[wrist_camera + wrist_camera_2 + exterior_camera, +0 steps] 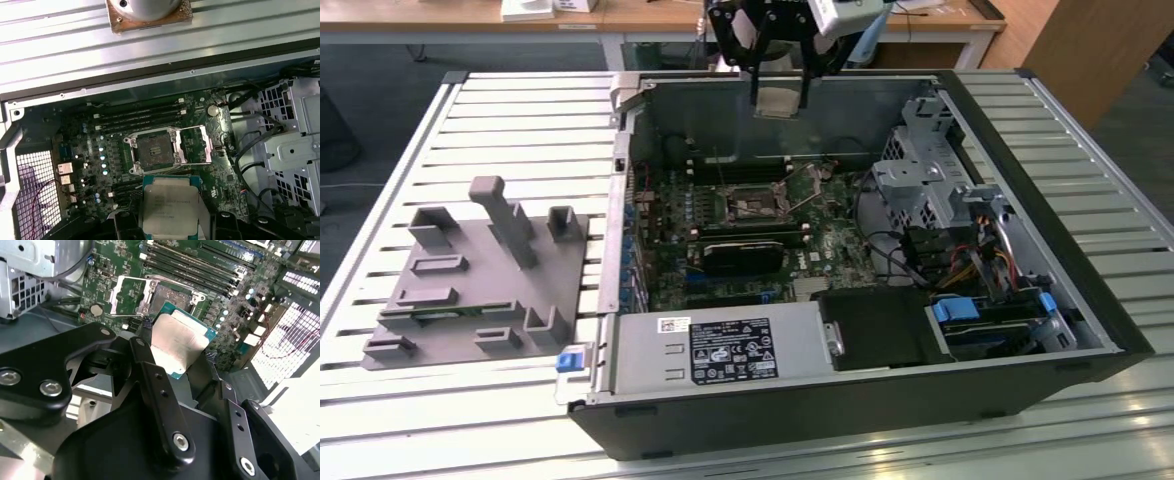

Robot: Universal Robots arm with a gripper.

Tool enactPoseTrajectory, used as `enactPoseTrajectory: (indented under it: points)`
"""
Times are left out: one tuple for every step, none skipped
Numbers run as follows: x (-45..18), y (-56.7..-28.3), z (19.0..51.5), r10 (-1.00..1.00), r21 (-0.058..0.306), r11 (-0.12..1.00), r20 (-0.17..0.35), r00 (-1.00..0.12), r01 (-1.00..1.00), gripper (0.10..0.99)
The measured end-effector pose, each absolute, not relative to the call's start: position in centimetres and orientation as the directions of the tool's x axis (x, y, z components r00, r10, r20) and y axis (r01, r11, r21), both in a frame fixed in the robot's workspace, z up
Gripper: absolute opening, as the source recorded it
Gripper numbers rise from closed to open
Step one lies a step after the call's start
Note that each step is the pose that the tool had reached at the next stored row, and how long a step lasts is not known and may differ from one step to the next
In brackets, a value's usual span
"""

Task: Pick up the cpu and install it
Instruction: 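Place the cpu into insertion slot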

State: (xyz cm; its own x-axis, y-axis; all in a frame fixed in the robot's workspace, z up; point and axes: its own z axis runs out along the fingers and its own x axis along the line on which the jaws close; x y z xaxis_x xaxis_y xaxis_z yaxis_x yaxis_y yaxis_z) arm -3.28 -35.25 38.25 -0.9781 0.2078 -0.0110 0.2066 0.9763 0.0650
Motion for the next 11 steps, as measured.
enactPoseTrajectory:
  points:
    - [-3.28,-35.23,38.25,0.217,0.064,0.974,-0.011,-0.976,0.216,0.533]
    - [-3.28,-35.21,38.25,0.228,0.064,0.972,-0.011,-0.974,0.226,0.533]
    - [-3.27,-35.18,38.24,0.238,0.063,0.970,-0.012,-0.971,0.237,0.533]
    - [-3.27,-35.15,38.24,0.247,0.063,0.967,-0.012,-0.969,0.246,0.533]
    - [-3.27,-35.13,38.24,0.257,0.062,0.965,-0.012,-0.966,0.256,0.533]
    - [-3.26,-35.10,38.23,0.267,0.062,0.962,-0.012,-0.964,0.266,0.533]
    - [-3.26,-35.08,38.23,0.276,0.062,0.959,-0.012,-0.961,0.275,0.533]
    - [-3.25,-35.06,38.23,0.284,0.061,0.957,-0.012,-0.959,0.282,0.533]
    - [-3.25,-35.03,38.23,0.291,0.061,0.955,-0.012,-0.957,0.290,0.533]
    - [-3.25,-35.02,38.22,0.299,0.061,0.953,-0.012,-0.954,0.298,0.533]
    - [-3.25,-35.00,38.22,0.309,0.061,0.950,-0.012,-0.951,0.308,0.533]
